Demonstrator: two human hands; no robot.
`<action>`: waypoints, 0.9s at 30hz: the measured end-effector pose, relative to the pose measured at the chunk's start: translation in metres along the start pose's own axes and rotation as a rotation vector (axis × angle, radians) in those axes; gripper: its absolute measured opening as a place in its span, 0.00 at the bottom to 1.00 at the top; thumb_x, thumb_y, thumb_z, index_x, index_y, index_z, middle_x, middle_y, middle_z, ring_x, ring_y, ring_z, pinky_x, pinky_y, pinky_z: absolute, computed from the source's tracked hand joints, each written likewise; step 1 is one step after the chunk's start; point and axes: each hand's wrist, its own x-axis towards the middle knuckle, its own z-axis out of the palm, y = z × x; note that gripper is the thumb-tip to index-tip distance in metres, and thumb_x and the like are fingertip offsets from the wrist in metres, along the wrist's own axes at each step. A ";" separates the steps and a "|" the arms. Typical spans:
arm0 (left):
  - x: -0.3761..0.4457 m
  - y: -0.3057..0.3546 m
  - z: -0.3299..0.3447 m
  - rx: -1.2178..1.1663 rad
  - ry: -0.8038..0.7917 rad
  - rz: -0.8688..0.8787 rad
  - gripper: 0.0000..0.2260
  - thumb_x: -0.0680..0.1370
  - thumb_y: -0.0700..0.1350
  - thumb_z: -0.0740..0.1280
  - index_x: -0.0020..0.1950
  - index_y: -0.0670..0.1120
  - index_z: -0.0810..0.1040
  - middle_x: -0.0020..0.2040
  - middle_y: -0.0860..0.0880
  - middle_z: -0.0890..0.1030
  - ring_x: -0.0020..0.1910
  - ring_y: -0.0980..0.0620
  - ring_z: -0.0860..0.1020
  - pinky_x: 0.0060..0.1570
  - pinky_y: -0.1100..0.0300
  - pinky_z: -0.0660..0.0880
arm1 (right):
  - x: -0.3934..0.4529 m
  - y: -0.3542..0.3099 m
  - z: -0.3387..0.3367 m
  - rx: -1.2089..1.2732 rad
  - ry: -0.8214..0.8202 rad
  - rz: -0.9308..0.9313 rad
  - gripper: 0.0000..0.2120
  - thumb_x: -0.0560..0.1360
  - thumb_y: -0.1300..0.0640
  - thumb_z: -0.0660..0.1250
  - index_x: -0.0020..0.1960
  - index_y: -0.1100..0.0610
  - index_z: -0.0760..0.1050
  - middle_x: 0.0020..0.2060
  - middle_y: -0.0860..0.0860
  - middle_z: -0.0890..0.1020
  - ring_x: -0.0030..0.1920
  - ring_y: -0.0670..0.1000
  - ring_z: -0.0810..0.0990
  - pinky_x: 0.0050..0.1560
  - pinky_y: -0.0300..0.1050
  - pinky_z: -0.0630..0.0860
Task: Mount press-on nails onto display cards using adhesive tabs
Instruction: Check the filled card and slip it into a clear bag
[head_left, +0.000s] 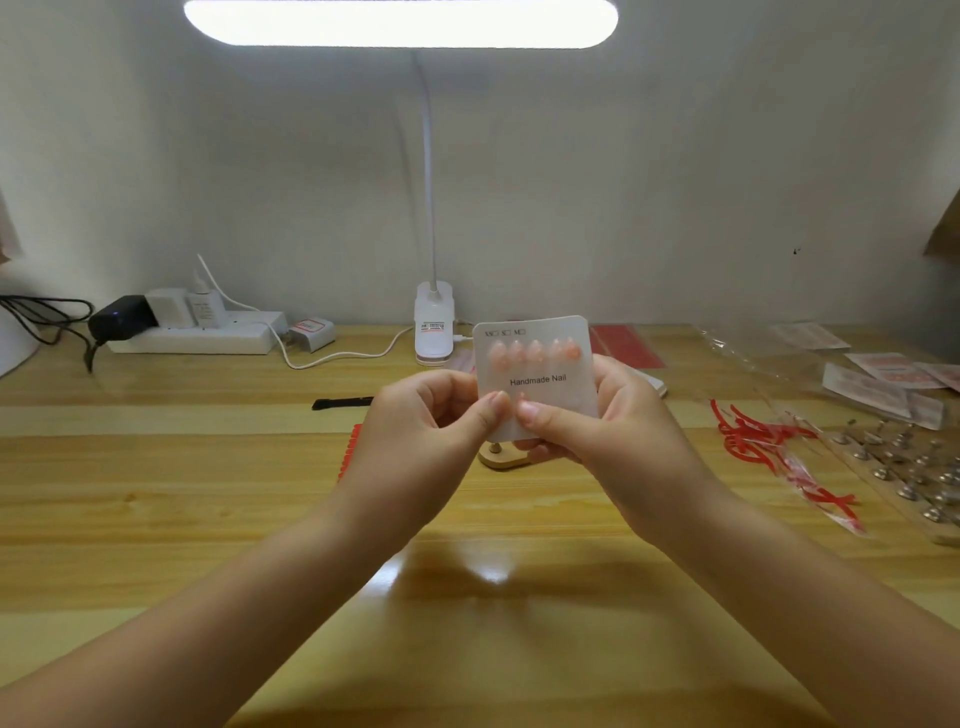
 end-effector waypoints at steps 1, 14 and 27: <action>0.000 -0.001 0.000 0.002 0.008 -0.002 0.04 0.76 0.43 0.70 0.42 0.50 0.83 0.39 0.47 0.85 0.41 0.44 0.82 0.42 0.54 0.78 | 0.001 0.000 0.000 0.010 -0.009 0.010 0.13 0.74 0.68 0.69 0.57 0.57 0.76 0.45 0.55 0.86 0.41 0.51 0.84 0.36 0.39 0.78; 0.002 -0.011 0.001 0.052 -0.002 -0.021 0.08 0.75 0.44 0.71 0.38 0.43 0.80 0.30 0.50 0.79 0.29 0.60 0.72 0.30 0.68 0.69 | -0.001 0.005 -0.001 0.014 -0.008 -0.009 0.13 0.74 0.69 0.69 0.56 0.58 0.76 0.44 0.53 0.86 0.42 0.51 0.85 0.35 0.38 0.78; 0.003 -0.012 0.000 0.109 -0.010 -0.041 0.09 0.76 0.45 0.70 0.40 0.41 0.80 0.34 0.42 0.80 0.31 0.56 0.73 0.32 0.64 0.70 | -0.001 0.011 0.000 -0.010 0.030 0.009 0.11 0.74 0.65 0.70 0.55 0.58 0.76 0.44 0.55 0.86 0.42 0.52 0.86 0.36 0.38 0.79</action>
